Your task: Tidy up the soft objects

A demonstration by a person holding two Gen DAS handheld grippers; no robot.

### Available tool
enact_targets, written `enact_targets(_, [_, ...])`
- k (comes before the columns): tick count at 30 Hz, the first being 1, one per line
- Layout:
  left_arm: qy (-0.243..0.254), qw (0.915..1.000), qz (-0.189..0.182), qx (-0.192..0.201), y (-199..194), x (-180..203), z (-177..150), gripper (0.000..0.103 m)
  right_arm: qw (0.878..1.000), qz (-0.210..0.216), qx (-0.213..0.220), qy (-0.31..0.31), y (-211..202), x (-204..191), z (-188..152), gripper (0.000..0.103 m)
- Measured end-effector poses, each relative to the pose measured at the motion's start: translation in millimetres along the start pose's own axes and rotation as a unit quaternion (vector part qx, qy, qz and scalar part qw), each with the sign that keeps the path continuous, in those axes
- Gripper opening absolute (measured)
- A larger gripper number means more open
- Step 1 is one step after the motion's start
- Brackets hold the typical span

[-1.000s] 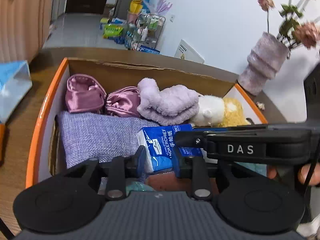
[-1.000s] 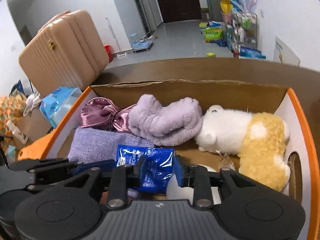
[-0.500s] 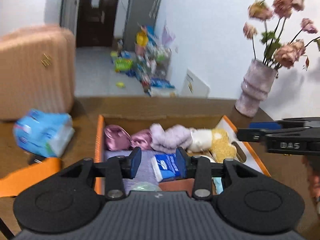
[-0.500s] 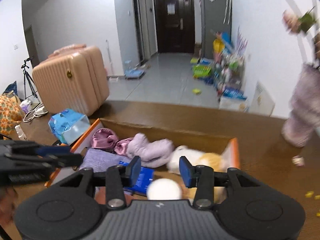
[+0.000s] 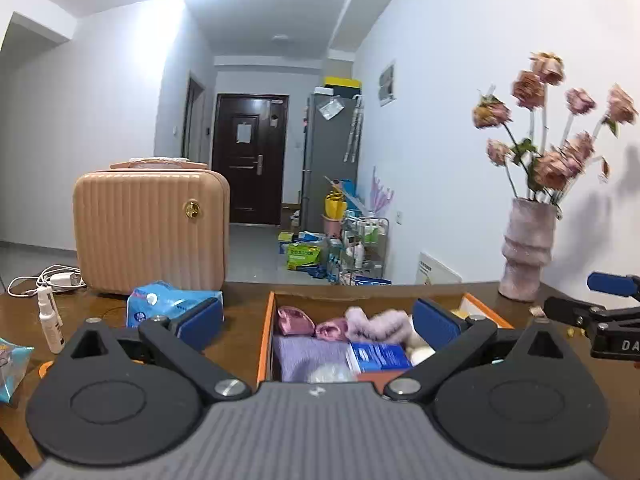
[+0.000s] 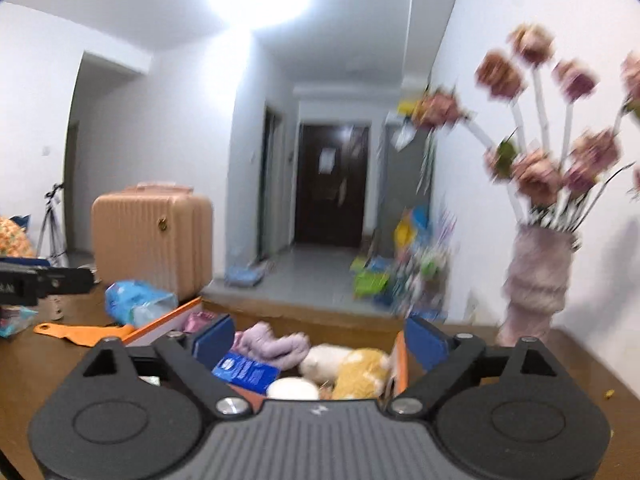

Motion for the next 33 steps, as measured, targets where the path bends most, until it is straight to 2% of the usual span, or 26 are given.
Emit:
enact_targets(8, [0.008, 1.0, 0.0, 0.006, -28, 1, -28, 0.103, 1.0, -0.013, 0.002, 0.02, -26, -14, -20, 0.093])
enact_targets(14, [0.008, 0.9998, -0.007, 0.019, -63, 1, -42, 0.103, 0.999, -0.014, 0.025, 0.033, -66, -30, -33, 0.094])
enact_targets(19, [-0.001, 0.9996, -0.018, 0.024, -108, 5, -63, 0.103, 0.999, -0.015, 0.022, 0.04, -101, -46, -51, 0.094])
enact_targets(23, [0.007, 0.9989, -0.035, 0.029, -155, 6, -80, 0.103, 0.998, -0.014, -0.001, 0.059, -138, -65, -69, 0.094])
enact_targets(27, [-0.003, 0.9991, -0.024, 0.036, -201, 0, -114, 0.103, 0.999, 0.006, 0.01, 0.036, -186, -87, -100, 0.094])
enact_targets(30, [-0.008, 0.9993, -0.019, 0.031, -230, -4, -146, 0.103, 0.999, 0.006, 0.005, 0.035, -220, -101, -128, 0.095])
enact_targets(33, [-0.011, 0.9999, -0.013, -0.003, -254, -6, -174, 0.103, 0.999, -0.002, -0.002, 0.043, -255, -118, -156, 0.095])
Point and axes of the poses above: each gripper's, at about its wrist camera, not at the fingertips, and y roughly the way its jaws point, x to its right, z to its top, the point moved 1 cm from there along y, roughly the way its jaws point, and after that the axes turned 8 degrees about -x, right-handed, at the moved point
